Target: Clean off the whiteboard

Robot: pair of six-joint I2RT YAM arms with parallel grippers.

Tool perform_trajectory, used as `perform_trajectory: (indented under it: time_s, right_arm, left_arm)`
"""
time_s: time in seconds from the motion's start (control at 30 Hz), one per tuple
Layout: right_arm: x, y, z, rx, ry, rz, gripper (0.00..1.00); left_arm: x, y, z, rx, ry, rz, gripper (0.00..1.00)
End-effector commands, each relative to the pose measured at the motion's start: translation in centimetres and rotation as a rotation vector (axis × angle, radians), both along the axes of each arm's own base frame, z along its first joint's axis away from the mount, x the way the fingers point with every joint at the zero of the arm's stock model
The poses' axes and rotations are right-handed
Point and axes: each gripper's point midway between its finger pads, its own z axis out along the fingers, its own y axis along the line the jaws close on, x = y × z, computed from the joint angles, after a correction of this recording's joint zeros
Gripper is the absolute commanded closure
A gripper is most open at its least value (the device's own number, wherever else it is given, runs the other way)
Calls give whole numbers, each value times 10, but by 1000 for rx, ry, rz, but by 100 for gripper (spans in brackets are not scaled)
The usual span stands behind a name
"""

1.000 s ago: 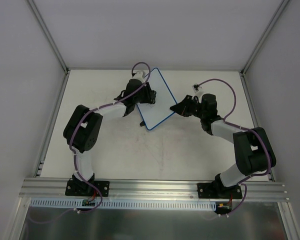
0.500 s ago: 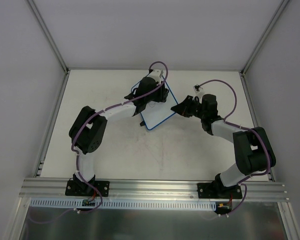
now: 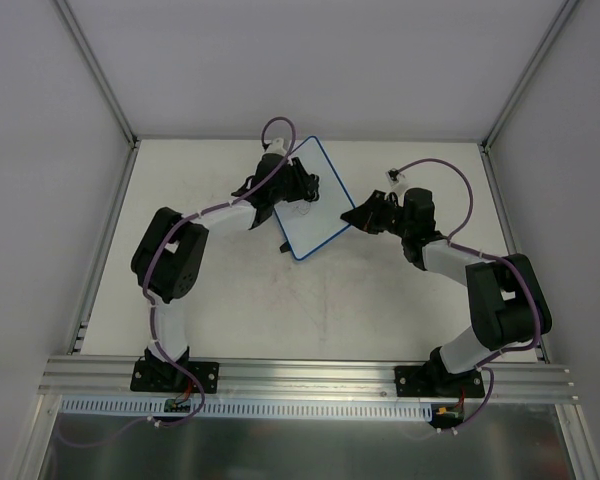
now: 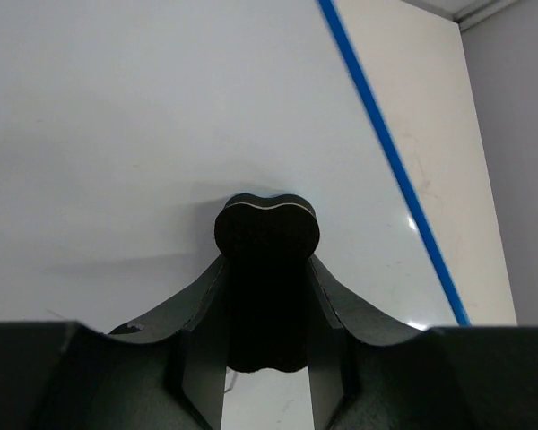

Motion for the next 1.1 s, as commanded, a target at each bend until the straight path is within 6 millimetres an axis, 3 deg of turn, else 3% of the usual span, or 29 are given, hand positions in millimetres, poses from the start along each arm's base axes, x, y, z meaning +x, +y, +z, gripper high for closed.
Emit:
perform_trajectory:
  time_s: [0.0, 0.17, 0.33, 0.67, 0.87, 1.07]
  right_arm:
    - [-29, 26, 6, 9, -60, 187, 100]
    - [-29, 26, 7, 11, -63, 185, 100]
    - [-27, 26, 7, 17, -57, 181, 100]
    - [-25, 25, 5, 23, -52, 179, 100]
    - [-24, 25, 6, 25, -53, 177, 100]
    - [-24, 24, 3, 29, -45, 175, 100]
  left_arm:
    - [-39, 48, -115, 82, 367, 88, 100]
    - [-44, 54, -115, 48, 395, 115, 100]
    - [-47, 77, -127, 9, 467, 146, 100]
    - [-44, 106, -131, 87, 429, 238, 100]
    - [-48, 108, -131, 129, 449, 210, 100]
    - [-51, 125, -134, 223, 465, 251, 100]
